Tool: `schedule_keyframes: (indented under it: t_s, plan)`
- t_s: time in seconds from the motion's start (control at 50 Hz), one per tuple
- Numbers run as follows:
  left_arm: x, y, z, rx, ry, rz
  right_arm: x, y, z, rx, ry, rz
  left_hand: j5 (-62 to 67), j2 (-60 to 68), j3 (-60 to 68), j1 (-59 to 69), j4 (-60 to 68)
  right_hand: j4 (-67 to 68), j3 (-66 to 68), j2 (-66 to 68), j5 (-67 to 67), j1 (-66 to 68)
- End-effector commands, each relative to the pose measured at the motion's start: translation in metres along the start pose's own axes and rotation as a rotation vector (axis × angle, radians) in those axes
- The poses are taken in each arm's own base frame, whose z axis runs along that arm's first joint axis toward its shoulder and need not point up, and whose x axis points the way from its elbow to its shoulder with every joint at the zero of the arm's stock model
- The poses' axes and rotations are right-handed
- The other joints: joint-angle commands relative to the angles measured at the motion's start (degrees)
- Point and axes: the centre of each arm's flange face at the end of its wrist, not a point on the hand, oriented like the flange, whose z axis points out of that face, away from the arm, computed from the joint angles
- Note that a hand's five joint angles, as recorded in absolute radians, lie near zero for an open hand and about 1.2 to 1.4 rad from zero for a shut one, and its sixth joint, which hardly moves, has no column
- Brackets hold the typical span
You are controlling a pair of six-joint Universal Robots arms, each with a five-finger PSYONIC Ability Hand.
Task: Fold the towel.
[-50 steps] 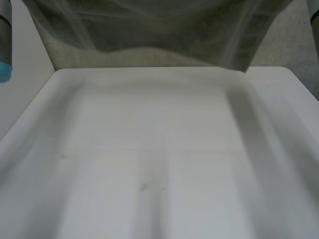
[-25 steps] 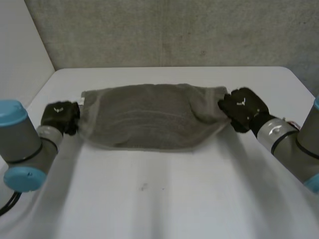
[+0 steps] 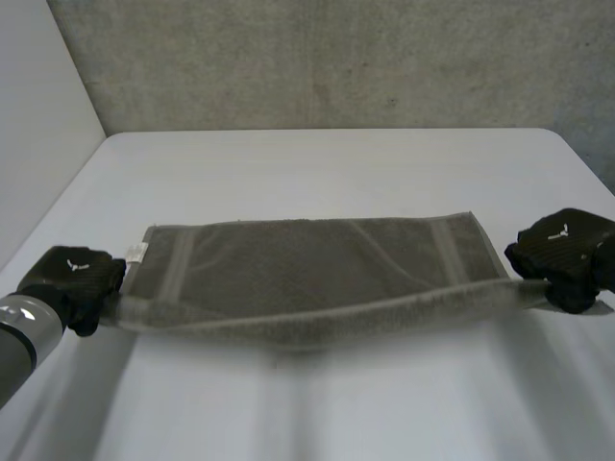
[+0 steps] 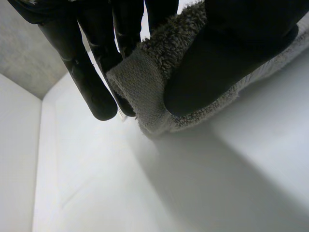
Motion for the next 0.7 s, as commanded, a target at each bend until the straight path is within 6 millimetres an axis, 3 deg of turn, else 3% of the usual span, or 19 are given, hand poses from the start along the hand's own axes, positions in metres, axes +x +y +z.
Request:
schedule_keyframes:
  t_s: [0.02, 0.04, 0.08, 0.14, 0.18, 0.2, 0.3, 0.46, 0.66, 0.68, 0.7]
  plan:
    - [-0.001, -0.004, 0.037, 0.045, 0.034, -0.010, 0.003, 0.003, 0.056, 0.076, 0.070, 0.057, 11.5, 10.4, 10.4, 14.2, 10.2, 11.8, 12.1, 12.9, 13.5, 24.5]
    - [-0.001, -0.004, 0.037, 0.045, 0.034, -0.010, 0.003, 0.003, 0.056, 0.076, 0.070, 0.057, 11.5, 10.4, 10.4, 14.2, 10.2, 11.8, 12.1, 12.9, 13.5, 24.5]
    - [-0.002, -0.007, 0.059, 0.067, 0.025, -0.003, 0.003, 0.001, 0.081, 0.100, 0.118, 0.058, 11.5, 10.4, 10.4, 14.2, 10.2, 11.8, 12.1, 12.9, 13.5, 24.5]
    - [-0.002, -0.011, 0.069, 0.086, 0.023, 0.001, 0.001, -0.001, 0.094, 0.103, 0.141, 0.047, 11.5, 10.4, 10.4, 14.2, 10.2, 11.8, 12.1, 12.9, 13.5, 24.5]
    - [-0.005, -0.014, 0.092, 0.102, 0.016, -0.011, -0.003, -0.003, 0.119, 0.116, 0.178, 0.019, 11.5, 10.4, 10.4, 14.2, 10.2, 11.8, 12.1, 12.9, 13.5, 24.5]
    - [-0.005, -0.014, 0.092, 0.102, 0.016, -0.011, -0.003, -0.003, 0.120, 0.116, 0.179, 0.019, 11.5, 10.4, 10.4, 14.2, 10.2, 11.8, 12.1, 12.9, 13.5, 24.5]
    - [-0.011, -0.015, 0.131, 0.102, -0.027, -0.062, -0.004, -0.005, 0.161, 0.188, 0.236, -0.009, 11.5, 10.4, 10.4, 14.2, 10.2, 11.8, 12.1, 12.9, 13.5, 24.5]
    - [-0.006, -0.018, 0.164, 0.104, -0.078, -0.055, -0.006, -0.013, 0.196, 0.279, 0.312, -0.040, 11.5, 10.4, 10.4, 14.2, 10.2, 11.8, 12.1, 12.9, 13.5, 24.5]
    - [0.001, -0.024, 0.184, 0.133, -0.082, -0.042, -0.010, -0.008, 0.225, 0.289, 0.316, -0.047, 11.5, 10.4, 10.4, 14.2, 10.2, 11.8, 12.1, 12.9, 13.5, 24.5]
    - [0.002, -0.023, 0.185, 0.133, -0.081, -0.040, -0.010, -0.007, 0.229, 0.290, 0.315, -0.051, 2.3, 1.2, 1.3, 5.0, 1.1, 7.7, 8.0, 8.8, 9.4, 20.4]
    - [0.002, -0.023, 0.185, 0.133, -0.080, -0.040, -0.010, -0.007, 0.229, 0.290, 0.315, -0.051, 2.3, 1.1, 1.2, 4.9, 1.0, 7.6, 7.9, 8.7, 9.3, 20.3]
